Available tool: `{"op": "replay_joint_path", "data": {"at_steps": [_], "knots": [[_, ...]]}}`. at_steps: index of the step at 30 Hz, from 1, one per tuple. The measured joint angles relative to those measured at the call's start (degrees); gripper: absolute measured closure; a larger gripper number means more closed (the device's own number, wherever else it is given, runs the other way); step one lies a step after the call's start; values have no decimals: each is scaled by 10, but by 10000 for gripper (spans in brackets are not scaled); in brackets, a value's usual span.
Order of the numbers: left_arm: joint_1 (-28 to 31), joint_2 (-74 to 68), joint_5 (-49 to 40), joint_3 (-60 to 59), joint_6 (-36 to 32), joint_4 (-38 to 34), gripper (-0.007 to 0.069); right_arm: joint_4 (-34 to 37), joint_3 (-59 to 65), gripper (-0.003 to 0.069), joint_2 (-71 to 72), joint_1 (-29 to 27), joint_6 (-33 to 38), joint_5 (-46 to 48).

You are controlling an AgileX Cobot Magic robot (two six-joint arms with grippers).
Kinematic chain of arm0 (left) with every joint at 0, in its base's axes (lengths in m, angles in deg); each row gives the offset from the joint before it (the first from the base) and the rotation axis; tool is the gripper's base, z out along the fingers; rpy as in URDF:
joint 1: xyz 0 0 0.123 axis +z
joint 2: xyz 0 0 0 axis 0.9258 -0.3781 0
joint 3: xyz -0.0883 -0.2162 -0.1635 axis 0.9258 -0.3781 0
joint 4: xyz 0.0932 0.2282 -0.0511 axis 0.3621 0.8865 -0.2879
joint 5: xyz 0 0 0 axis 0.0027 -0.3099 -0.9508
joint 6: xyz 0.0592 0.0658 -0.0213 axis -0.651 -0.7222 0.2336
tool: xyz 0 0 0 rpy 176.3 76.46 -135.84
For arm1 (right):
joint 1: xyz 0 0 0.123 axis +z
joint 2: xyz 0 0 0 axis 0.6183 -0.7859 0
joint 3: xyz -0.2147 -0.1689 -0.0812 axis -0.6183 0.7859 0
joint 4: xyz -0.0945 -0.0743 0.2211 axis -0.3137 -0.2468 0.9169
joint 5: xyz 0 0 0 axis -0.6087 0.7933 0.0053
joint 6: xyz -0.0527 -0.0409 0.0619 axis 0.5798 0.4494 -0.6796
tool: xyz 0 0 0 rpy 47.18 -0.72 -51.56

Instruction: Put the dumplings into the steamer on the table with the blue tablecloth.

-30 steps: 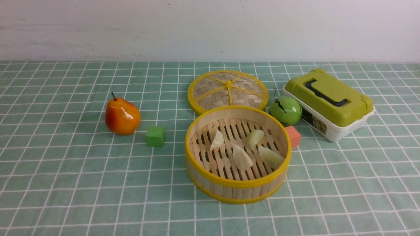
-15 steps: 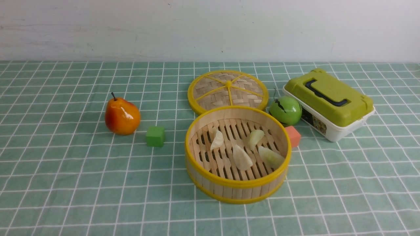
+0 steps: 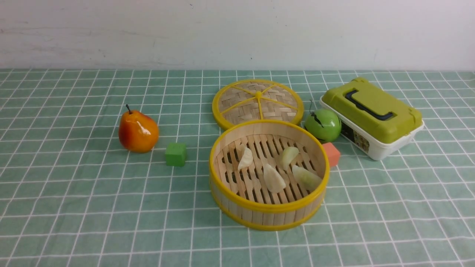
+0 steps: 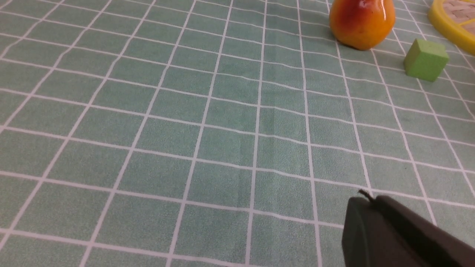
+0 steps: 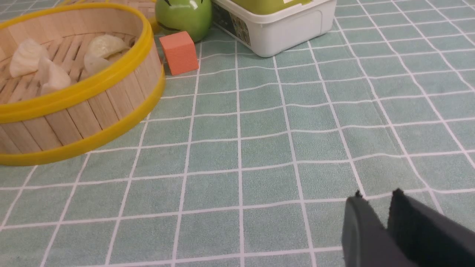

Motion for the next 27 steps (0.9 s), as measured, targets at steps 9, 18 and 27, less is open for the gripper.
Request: {"op": "replay_joint_path", "data": {"at_steps": [9,18,27], "knots": [[0,0,0,0,0,0,628,0,0,530,0,0,0,0],[0,0,0,0,0,1,620,0,0,519,0,0,0,0],[0,0,0,0,0,1,608,0,0,510,0,0,0,0]]}}
